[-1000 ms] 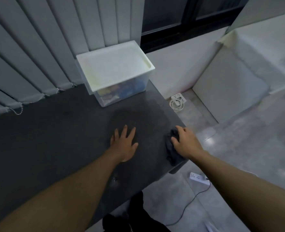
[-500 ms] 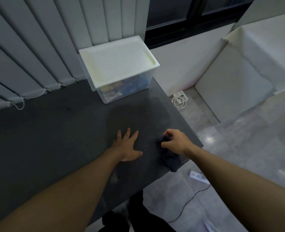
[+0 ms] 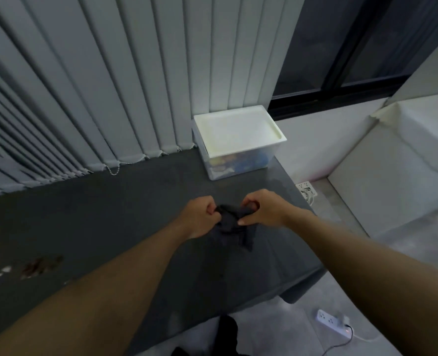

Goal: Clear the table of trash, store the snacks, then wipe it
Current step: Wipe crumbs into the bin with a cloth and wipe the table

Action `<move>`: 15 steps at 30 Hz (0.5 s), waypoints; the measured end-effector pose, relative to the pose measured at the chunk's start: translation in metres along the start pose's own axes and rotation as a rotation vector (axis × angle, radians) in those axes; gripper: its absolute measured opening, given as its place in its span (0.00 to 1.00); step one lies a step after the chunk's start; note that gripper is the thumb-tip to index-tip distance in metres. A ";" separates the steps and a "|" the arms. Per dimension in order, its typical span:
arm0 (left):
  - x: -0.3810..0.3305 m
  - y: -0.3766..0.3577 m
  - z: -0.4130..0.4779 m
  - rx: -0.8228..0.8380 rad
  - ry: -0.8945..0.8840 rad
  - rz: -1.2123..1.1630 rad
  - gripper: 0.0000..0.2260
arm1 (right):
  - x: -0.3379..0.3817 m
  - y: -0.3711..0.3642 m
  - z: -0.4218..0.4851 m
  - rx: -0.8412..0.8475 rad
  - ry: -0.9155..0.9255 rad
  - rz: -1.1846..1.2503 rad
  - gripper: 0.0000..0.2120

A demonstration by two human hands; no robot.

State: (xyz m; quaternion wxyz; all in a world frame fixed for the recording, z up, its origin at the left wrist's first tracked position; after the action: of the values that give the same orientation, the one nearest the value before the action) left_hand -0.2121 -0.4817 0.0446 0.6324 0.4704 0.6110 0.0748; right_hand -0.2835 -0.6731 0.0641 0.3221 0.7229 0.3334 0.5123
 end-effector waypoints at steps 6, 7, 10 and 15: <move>0.015 0.059 -0.022 -0.088 -0.010 -0.070 0.09 | 0.056 0.000 0.011 -0.069 0.103 -0.068 0.09; 0.015 0.065 -0.024 -0.092 -0.007 -0.101 0.10 | 0.068 -0.002 0.014 -0.074 0.111 -0.052 0.08; 0.015 0.081 -0.032 -0.090 0.073 -0.214 0.04 | 0.100 -0.007 0.022 -0.112 0.173 0.018 0.08; 0.032 0.107 -0.050 -0.140 0.038 -0.092 0.12 | 0.134 -0.008 0.032 -0.206 0.309 0.073 0.08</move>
State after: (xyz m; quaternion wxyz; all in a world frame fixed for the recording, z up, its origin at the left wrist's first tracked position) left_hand -0.1952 -0.3761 0.1051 0.6548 0.3950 0.6370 0.0969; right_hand -0.2207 -0.5634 0.1198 0.3207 0.6104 0.2984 0.6599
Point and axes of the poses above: each hand's wrist, its own z-axis towards the middle knuckle, its own y-axis out of the back of the hand, x = y × z, the point moved 3 cm from there along z, towards the middle knuckle, and after that the axes turned 7 degrees about -x, right-handed, at the moved point
